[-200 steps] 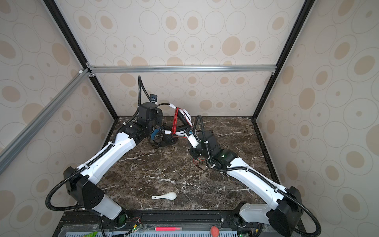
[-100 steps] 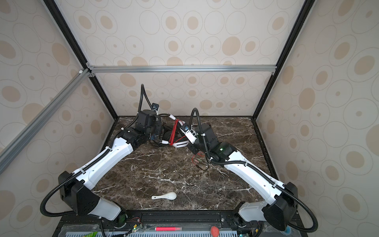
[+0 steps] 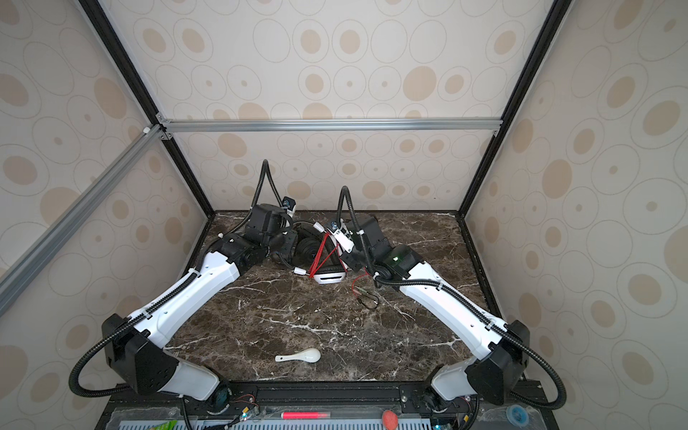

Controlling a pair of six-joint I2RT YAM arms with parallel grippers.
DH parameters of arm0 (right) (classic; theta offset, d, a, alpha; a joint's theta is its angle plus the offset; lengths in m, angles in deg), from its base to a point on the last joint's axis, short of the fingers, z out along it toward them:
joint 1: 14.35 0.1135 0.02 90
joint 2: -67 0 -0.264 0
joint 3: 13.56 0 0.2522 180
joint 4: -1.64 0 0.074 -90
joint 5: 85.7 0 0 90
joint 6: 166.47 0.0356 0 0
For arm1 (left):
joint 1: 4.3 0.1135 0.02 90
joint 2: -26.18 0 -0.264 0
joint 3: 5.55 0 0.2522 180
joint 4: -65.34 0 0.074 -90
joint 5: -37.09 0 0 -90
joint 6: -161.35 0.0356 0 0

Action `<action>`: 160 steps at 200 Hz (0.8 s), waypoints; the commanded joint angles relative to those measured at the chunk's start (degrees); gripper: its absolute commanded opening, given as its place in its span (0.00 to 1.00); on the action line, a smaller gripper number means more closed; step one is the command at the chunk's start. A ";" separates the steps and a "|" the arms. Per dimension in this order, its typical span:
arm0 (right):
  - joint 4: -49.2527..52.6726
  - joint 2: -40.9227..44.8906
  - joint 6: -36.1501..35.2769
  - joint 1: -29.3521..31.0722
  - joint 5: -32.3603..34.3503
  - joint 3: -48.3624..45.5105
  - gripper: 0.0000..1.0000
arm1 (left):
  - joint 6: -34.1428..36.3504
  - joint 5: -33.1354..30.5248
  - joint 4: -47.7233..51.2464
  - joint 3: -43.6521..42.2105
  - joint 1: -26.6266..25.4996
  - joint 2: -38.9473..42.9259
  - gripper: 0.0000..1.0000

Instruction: Wrap the headphones

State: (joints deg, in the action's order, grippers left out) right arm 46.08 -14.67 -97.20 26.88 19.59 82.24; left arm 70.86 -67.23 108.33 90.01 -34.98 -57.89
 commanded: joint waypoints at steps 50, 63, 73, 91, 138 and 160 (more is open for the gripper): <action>2.98 -5.63 1.41 -3.22 0.57 9.00 0.01 | 3.25 11.23 -1.15 -0.06 -0.46 7.23 0.00; 3.16 -6.17 1.66 -3.76 -0.33 9.67 0.02 | 3.22 12.46 -1.02 -0.17 -0.95 7.78 0.00; 3.34 -6.45 1.75 -4.16 -1.05 9.81 0.02 | 3.35 13.10 -1.01 -0.27 -1.31 8.30 0.00; 3.21 -6.44 1.71 -4.83 -2.47 9.72 0.03 | 3.98 15.58 -0.06 0.59 -1.32 8.56 0.00; 2.36 -6.08 -0.16 -5.86 -3.53 9.34 0.06 | 4.92 19.05 1.59 2.83 -1.71 8.68 0.00; 1.98 -6.02 -1.19 -5.92 -3.46 10.23 0.05 | 5.06 18.82 1.97 2.93 -1.97 8.48 0.00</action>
State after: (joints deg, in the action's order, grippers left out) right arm 49.77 -20.53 -97.20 21.94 15.35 90.22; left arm 74.42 -52.87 109.80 89.44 -36.14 -51.36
